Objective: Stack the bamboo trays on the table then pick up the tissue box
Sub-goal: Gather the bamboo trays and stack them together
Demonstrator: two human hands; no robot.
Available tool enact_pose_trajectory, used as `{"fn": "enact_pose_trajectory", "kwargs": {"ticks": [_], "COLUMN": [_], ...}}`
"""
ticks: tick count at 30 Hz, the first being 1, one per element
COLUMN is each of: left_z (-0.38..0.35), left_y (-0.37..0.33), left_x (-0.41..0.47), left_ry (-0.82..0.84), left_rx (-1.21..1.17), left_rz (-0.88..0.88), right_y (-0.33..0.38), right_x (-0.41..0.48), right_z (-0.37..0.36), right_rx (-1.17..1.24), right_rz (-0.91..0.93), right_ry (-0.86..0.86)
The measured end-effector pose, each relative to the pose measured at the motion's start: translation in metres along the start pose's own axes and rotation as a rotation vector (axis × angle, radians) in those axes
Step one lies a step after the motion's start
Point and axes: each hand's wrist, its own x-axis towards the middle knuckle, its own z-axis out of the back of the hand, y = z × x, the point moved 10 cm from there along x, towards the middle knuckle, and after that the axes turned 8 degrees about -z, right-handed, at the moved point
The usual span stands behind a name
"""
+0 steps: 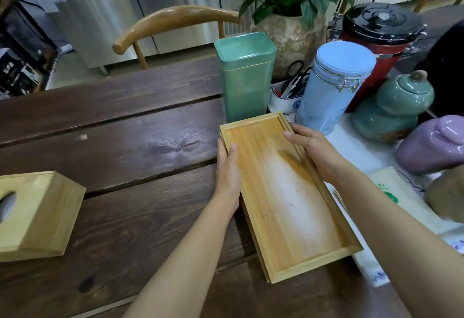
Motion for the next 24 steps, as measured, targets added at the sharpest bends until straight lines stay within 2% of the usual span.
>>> {"fn": "enact_pose_trajectory", "kwargs": {"ticks": [8,14,24], "left_z": [-0.002,-0.002,-0.004], "left_y": [0.003,0.022,0.029], "left_x": [-0.054,-0.097,-0.107], "left_ry": [0.059,0.091,0.085], "left_rx": [-0.056,-0.038,0.061], "left_rz": [-0.027,0.024,0.014], "right_y": [-0.017,-0.044,-0.054], "right_x": [-0.05,-0.083,-0.097], "right_z": [0.006,0.02,0.017], "right_rx": [-0.085,-0.038,-0.105], "right_rz": [0.041,0.037,0.0], "right_ry": [0.022,-0.018,-0.025]}}
